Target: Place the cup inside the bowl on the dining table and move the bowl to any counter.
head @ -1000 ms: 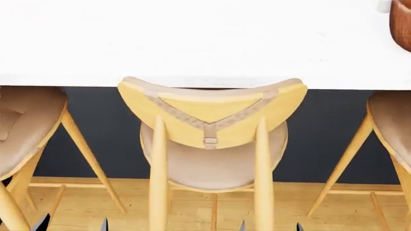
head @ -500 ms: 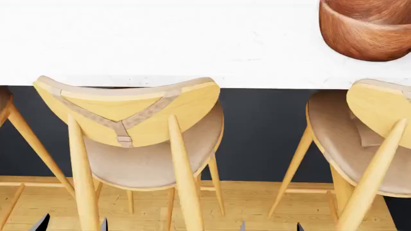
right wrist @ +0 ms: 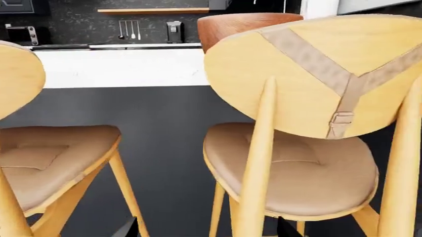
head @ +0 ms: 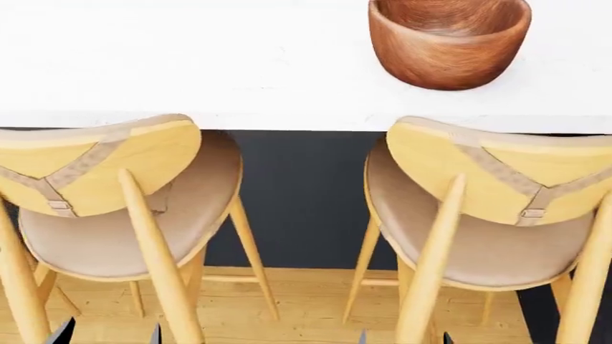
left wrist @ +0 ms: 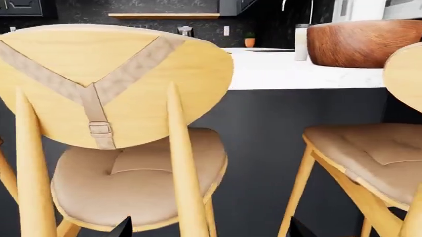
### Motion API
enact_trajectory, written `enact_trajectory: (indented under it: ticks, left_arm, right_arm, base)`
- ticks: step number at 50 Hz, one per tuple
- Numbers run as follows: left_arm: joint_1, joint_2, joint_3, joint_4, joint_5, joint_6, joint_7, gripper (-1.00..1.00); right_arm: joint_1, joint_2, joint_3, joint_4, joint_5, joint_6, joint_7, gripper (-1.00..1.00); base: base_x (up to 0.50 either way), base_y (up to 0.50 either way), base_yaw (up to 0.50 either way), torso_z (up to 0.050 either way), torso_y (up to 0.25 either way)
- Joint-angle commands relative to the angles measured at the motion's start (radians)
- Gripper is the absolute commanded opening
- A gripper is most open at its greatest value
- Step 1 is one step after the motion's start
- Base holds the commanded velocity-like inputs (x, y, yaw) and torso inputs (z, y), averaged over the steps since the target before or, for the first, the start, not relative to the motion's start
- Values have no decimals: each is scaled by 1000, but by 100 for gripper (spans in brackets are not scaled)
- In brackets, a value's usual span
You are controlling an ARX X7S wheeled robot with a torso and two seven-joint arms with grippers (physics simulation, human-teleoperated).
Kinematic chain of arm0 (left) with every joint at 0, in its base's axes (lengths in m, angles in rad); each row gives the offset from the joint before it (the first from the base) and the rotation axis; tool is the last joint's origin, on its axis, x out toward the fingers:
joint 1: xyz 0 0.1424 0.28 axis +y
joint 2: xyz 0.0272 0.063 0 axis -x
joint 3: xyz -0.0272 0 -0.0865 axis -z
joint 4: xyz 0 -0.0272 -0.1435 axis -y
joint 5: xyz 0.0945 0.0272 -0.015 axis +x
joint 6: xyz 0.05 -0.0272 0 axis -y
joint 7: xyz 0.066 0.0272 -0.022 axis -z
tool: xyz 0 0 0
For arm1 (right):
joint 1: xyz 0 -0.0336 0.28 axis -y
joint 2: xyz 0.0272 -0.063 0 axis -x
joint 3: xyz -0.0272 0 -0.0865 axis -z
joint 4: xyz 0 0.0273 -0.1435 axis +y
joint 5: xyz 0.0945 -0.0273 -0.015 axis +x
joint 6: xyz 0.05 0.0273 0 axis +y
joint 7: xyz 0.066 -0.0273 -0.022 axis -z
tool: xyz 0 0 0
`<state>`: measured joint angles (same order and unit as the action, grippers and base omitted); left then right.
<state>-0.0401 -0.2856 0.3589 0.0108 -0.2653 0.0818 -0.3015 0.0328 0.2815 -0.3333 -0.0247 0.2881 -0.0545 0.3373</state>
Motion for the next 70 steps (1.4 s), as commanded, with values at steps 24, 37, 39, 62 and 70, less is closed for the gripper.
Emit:
enact_trajectory:
  ticks: [24, 37, 39, 62, 70]
  left_arm:
    - [0, -9, 9, -2, -8, 8, -4, 100]
    - [-2, -11, 12, 0, -10, 6, -8, 100]
    - [-3, -11, 12, 0, -12, 6, -9, 100]
    - [1, -21, 29, 3, 30, 48, -18, 100]
    - [1, -20, 28, 4, 25, 44, -23, 100]
  right_arm:
    - [2, 7, -6, 0, 6, -8, 12, 100]
    - [2, 8, -9, 3, 8, -18, 12, 100]
    - [4, 8, -13, 4, 4, -14, 14, 100]
    - [5, 15, -20, 0, -6, 4, 36, 100]
    - [5, 16, -22, 0, -5, 3, 38, 100]
  base:
    - [-1, -332, 0, 0, 0]
    - [-1, -321, 0, 0, 0]
    - [0, 0, 0, 0, 0]
    - [0, 0, 0, 8, 2]
    - [0, 0, 0, 50, 14]
